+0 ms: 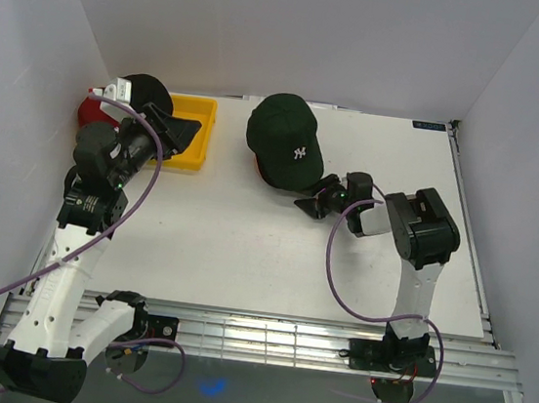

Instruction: Stack the hats

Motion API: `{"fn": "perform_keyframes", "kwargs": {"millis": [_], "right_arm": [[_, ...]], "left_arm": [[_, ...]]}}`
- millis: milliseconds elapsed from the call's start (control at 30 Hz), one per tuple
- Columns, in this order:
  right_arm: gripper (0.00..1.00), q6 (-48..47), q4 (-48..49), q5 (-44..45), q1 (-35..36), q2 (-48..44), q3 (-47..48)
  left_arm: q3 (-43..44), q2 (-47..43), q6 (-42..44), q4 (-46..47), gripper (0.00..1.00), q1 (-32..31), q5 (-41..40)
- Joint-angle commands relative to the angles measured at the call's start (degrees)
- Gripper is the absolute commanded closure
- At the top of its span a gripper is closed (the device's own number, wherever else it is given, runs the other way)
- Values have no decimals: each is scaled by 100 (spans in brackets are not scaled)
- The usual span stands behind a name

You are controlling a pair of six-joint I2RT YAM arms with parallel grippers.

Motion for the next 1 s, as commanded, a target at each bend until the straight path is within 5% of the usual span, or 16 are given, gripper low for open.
{"fn": "perform_keyframes", "kwargs": {"millis": [0, 433, 600, 733, 967], "right_arm": [[46, 112, -1532, 115, 29, 288, -258], [43, -248, -1585, 63, -199, -1476, -1557], [40, -1082, -2100, 115, -375, -2576, -2025], [37, -1663, -2392, -50, -419, -3533, -2192], [34, -2304, -2603, -798, -428, -4440, -2008]], "left_arm": [[179, -57, 86, -56, 36, -29, -63], [714, 347, 236, -486, 35, -29, -396], [1582, 812, 385, -1399, 35, -20, -1546], [2539, 1567, 551, -2462, 30, 67, -2918], [3831, 3693, 947, -2929, 30, 1140, -2989]]}}
